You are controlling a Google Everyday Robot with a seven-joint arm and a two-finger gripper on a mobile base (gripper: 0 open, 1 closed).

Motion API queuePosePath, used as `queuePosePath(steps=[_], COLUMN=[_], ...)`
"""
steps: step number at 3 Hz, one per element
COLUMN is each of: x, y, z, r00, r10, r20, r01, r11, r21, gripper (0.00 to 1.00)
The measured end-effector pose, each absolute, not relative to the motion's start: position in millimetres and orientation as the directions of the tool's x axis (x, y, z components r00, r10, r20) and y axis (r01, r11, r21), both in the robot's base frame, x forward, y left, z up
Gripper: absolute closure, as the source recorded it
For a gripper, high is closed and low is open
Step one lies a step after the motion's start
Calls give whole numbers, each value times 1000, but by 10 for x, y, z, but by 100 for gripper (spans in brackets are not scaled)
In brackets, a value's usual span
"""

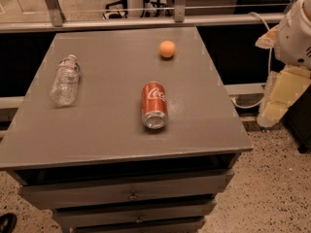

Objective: Pick orange

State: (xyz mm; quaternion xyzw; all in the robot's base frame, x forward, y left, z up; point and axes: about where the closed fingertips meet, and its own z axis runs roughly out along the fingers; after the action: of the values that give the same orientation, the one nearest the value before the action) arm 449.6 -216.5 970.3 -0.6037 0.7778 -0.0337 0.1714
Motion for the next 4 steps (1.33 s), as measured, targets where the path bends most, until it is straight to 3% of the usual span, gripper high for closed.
queuePosePath(steps=[2,4], x=[5472,6374], y=[-2114,-1781], z=[9454,9312], r00=[-183,-157], r10=[-900,-762], r20=[-395,-628], r01=[-895,-858], r11=[319,421], r21=[-311,-296], gripper=[0,0])
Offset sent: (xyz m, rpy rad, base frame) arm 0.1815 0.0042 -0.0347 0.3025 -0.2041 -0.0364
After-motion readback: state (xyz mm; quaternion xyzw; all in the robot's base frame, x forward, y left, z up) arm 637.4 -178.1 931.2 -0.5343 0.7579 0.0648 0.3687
